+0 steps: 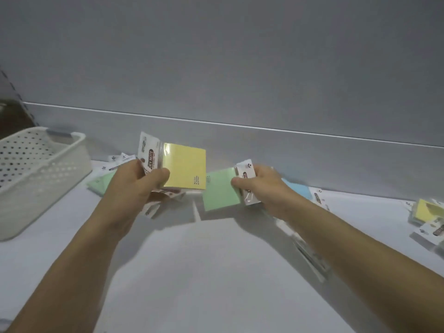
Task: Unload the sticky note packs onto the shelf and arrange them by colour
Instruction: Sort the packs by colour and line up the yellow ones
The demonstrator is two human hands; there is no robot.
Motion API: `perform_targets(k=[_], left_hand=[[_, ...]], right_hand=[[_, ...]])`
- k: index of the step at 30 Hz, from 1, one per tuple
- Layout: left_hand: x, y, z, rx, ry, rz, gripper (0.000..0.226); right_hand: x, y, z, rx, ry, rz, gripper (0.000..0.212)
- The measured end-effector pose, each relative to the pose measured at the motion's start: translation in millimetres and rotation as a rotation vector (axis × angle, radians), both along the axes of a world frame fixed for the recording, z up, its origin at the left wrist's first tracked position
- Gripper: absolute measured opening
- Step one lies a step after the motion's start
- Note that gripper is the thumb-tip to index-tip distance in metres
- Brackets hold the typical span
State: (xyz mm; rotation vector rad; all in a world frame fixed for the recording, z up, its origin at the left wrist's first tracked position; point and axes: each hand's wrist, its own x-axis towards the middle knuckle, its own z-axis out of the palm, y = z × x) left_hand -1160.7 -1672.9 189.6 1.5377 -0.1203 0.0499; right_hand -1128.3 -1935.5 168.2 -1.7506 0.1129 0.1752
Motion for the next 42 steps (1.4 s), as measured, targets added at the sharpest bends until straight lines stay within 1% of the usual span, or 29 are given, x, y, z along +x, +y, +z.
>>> perform_targets(k=[3, 5, 7, 10, 11, 12, 14, 16, 18, 21, 23, 24, 25, 27, 29, 30, 31, 33, 37, 40, 42], left_hand=[[-12, 30, -6, 0.031, 0.028, 0.129, 0.031], [-20, 45, -12, 0.054, 0.039, 0.176, 0.032], [-27, 54, -16, 0.073, 0.035, 0.183, 0.027], [-31, 59, -21, 0.110, 0.019, 0.139, 0.017], [-31, 58, -21, 0.120, 0.015, 0.106, 0.013], [-30, 55, -21, 0.139, 0.002, 0.074, 0.015], [-25, 41, -19, 0.157, -0.012, 0.006, 0.017], [-20, 18, -15, 0.154, -0.014, -0.092, 0.009], [-12, -10, -12, 0.155, -0.011, -0.206, 0.011], [-3, -58, -11, 0.173, -0.008, -0.364, 0.017], [3, -90, -12, 0.210, -0.026, -0.416, 0.023], [7, -104, -14, 0.260, -0.054, -0.414, 0.026], [9, -117, -17, 0.339, -0.109, -0.399, 0.027], [12, -137, -27, 0.571, -0.320, -0.380, 0.029], [10, -154, -38, 0.774, -0.579, -0.425, 0.035], [8, -161, -44, 0.833, -0.639, -0.458, 0.040], [5, -167, -49, 0.863, -0.646, -0.470, 0.044], [1, -173, -57, 0.885, -0.633, -0.469, 0.050], [-3, -172, -73, 0.952, -0.723, -0.533, 0.055], [-3, -166, -81, 0.990, -0.715, -0.565, 0.054], [-3, -164, -82, 0.993, -0.718, -0.560, 0.054]], right_hand=[[25, 43, -2, 0.036, 0.042, 0.065, 0.008], [37, 68, -3, 0.051, 0.051, 0.074, 0.015], [43, 82, -6, -0.038, 0.002, 0.058, 0.012], [38, 81, -8, -0.265, -0.156, 0.042, 0.013], [33, 75, -6, -0.309, -0.214, 0.035, 0.014], [26, 68, -3, -0.318, -0.264, 0.023, 0.015], [8, 50, 5, -0.245, -0.310, 0.036, 0.014], [-13, 31, 11, -0.127, -0.282, 0.106, 0.014], [-34, 10, 13, -0.034, -0.244, 0.131, 0.016], [-60, -32, 13, 0.043, -0.213, -0.003, 0.018], [-77, -66, 12, 0.068, -0.193, -0.141, 0.018], [-86, -85, 11, 0.069, -0.186, -0.222, 0.016], [-96, -106, 11, 0.066, -0.183, -0.306, 0.015], [-119, -150, 7, 0.042, -0.197, -0.471, 0.013], [-143, -195, 5, 0.019, -0.227, -0.649, 0.024], [-154, -214, 4, 0.015, -0.238, -0.729, 0.030], [-162, -232, 3, 0.003, -0.235, -0.791, 0.035], [-173, -261, -1, -0.069, -0.191, -0.865, 0.039], [-175, -289, -12, -0.213, -0.117, -0.973, 0.041], [-173, -287, -15, -0.484, -0.105, -1.051, 0.036], [-172, -278, -15, -0.652, -0.111, -1.052, 0.031]])
